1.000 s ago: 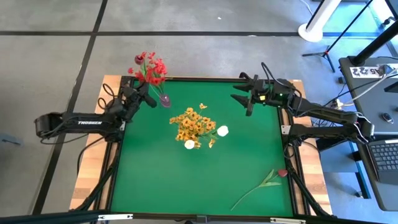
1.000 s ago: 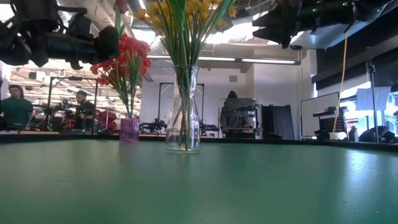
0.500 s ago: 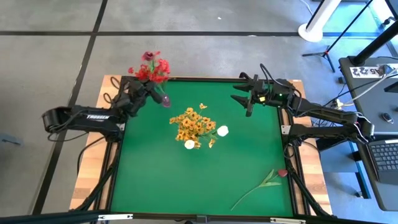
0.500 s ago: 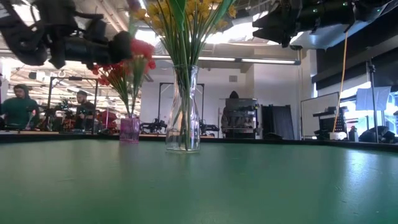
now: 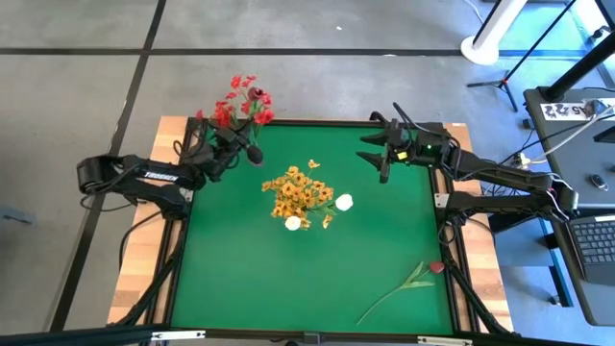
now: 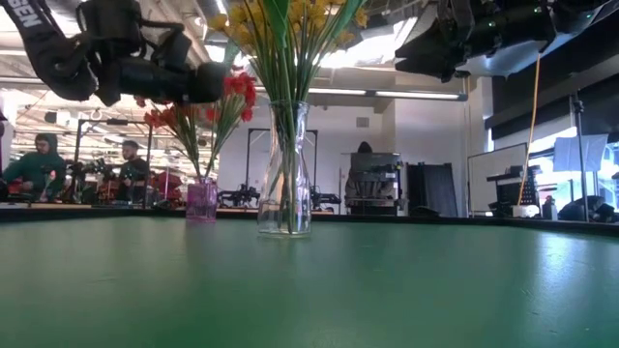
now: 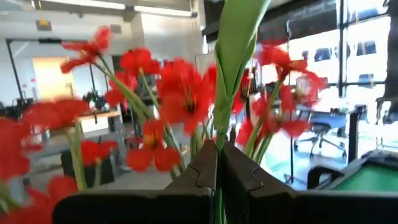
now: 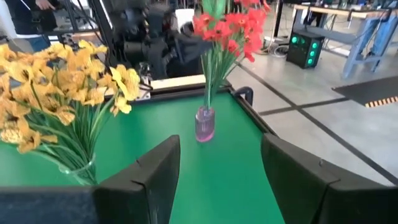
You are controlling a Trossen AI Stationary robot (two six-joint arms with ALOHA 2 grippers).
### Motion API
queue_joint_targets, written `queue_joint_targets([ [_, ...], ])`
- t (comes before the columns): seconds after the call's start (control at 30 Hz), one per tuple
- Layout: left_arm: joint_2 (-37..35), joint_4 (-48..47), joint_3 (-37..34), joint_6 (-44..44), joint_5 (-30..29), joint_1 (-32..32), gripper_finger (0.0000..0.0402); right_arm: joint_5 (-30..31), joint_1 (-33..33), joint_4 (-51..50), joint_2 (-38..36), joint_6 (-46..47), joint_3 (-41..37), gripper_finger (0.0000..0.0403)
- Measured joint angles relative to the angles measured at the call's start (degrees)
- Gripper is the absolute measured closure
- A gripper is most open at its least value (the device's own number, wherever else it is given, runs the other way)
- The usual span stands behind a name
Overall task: Sort flowers into vase by color
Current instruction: Put the top red tulip into the violet vase
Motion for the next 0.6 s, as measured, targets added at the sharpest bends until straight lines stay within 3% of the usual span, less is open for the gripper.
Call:
queue_joint_targets([
  [0.2, -5.31, -0.90, 0.00, 4.19, -4.72, -4.86, 0.0401, 0.05, 0.00, 0.00, 0.00, -0.03, 0.02, 0.0182],
  [0.33, -7.28, -7.17, -0.01, 6.56, -9.30, -7.02, 0.0401, 0.07, 0.00, 0.05, 0.00, -0.15, 0.02, 0.0182],
  [0.6, -6.59, -11.34, -0.04, -0.10, -6.76, -4.71, 0.0401, 0.09, 0.00, 0.52, 0.00, -0.35, 0.02, 0.0182],
])
